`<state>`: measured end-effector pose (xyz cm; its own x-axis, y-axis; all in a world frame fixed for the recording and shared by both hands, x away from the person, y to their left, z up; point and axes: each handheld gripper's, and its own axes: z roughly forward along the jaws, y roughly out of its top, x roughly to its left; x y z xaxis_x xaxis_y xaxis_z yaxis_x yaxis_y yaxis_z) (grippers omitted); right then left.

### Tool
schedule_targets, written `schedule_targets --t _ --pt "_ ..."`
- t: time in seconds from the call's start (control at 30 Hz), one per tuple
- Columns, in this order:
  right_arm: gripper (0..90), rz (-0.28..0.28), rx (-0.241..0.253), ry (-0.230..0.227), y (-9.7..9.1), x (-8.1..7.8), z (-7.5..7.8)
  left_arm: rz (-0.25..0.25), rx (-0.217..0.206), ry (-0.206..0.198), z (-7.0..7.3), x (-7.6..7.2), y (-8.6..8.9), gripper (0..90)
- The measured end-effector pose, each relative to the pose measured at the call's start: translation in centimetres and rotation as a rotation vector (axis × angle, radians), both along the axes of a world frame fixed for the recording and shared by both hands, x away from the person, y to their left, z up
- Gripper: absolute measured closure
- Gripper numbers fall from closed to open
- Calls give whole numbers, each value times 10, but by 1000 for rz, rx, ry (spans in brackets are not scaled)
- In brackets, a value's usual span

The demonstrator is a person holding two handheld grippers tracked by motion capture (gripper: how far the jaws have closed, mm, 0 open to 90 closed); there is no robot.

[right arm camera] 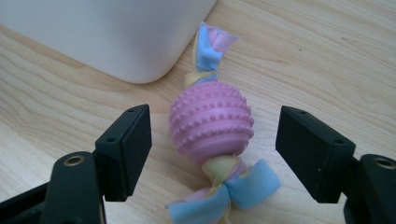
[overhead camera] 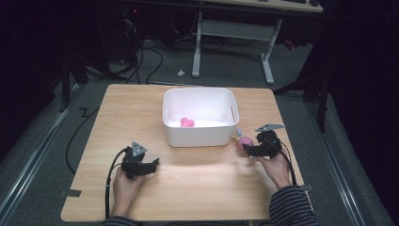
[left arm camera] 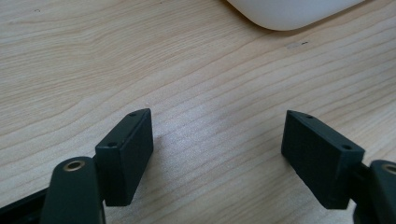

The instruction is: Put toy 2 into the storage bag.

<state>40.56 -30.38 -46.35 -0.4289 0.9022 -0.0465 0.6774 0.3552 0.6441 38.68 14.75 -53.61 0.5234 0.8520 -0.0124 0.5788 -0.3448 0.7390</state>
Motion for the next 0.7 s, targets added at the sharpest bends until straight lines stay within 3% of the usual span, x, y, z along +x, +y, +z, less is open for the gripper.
schedule_targets --t 0.27,0.37,0.7 --pt "268 5 -20 31 8 16 -4 -1 -1 0 0 0 0 250" --pt "264 3 -24 63 8 20 -9 -1 -1 0 0 0 0 249" --pt "274 5 -44 114 9 26 -19 -1 -1 0 0 0 0 249"
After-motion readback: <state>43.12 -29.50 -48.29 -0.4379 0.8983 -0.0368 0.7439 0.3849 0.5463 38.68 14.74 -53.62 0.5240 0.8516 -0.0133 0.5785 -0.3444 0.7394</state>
